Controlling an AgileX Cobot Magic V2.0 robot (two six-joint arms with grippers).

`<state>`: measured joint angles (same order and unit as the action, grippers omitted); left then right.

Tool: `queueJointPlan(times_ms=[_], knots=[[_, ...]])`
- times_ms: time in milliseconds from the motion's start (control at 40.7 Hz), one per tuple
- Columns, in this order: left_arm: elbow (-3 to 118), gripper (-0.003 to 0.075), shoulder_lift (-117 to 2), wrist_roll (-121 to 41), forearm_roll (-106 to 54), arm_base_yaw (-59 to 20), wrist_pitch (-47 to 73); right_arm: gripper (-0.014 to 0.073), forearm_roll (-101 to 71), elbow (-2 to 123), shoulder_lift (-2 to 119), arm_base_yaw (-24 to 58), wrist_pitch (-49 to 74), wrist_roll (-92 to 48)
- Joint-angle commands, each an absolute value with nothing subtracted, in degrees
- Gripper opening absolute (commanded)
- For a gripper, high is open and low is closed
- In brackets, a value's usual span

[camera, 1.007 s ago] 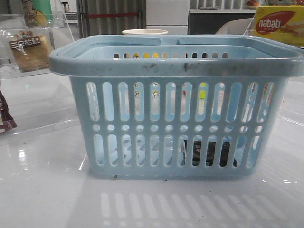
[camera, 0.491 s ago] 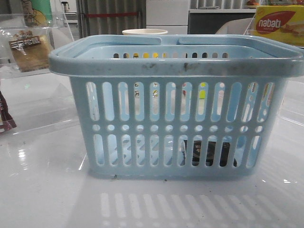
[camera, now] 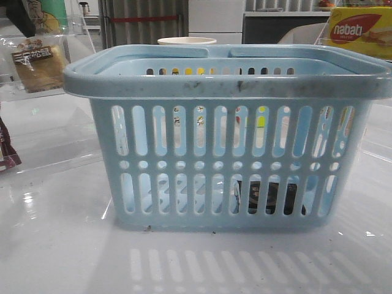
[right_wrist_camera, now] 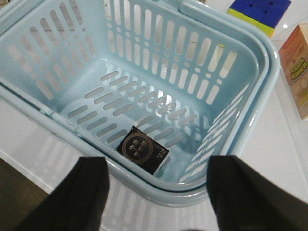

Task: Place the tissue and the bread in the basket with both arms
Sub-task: 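Reach the left gripper to the wrapped bread on the upper shelf and grasp it, then carry the wrapped bread over the basket and drop it inside with the left gripper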

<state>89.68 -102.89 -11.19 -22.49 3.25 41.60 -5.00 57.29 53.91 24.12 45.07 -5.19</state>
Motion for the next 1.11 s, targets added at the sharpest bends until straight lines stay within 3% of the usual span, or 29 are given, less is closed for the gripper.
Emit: queueJointPlan(times_ms=[0, 270, 344, 639, 835, 1081], knots=[[93.86, 0.0637, -102.97, -11.48, -25.44, 3.49, 37.72, 0.0542, -4.57, 58.72, 53.06, 24.07, 41.45, -5.91], [95.72, 0.0624, -107.45, -11.74, -27.86, 3.38, 34.95, 0.0542, -4.57, 58.72, 53.06, 24.07, 41.45, -5.91], [95.72, 0.0571, -107.56, -12.31, -27.86, 3.38, 34.73, 0.0542, -4.57, 58.72, 53.06, 24.07, 41.45, -5.91], [95.72, 0.0241, -107.46, -13.21, -27.86, 3.38, 33.75, 0.0542, -4.57, 58.72, 53.06, 24.07, 41.45, -5.91], [95.72, 0.0092, -107.46, -13.21, -27.86, 3.38, 33.63, 0.0542, -4.57, 58.72, 53.06, 24.07, 41.45, -5.91], [95.72, 0.0092, -106.92, -13.35, -27.86, 3.38, 34.63, 0.0542, -4.57, 58.72, 53.06, 24.07, 41.45, -5.91]])
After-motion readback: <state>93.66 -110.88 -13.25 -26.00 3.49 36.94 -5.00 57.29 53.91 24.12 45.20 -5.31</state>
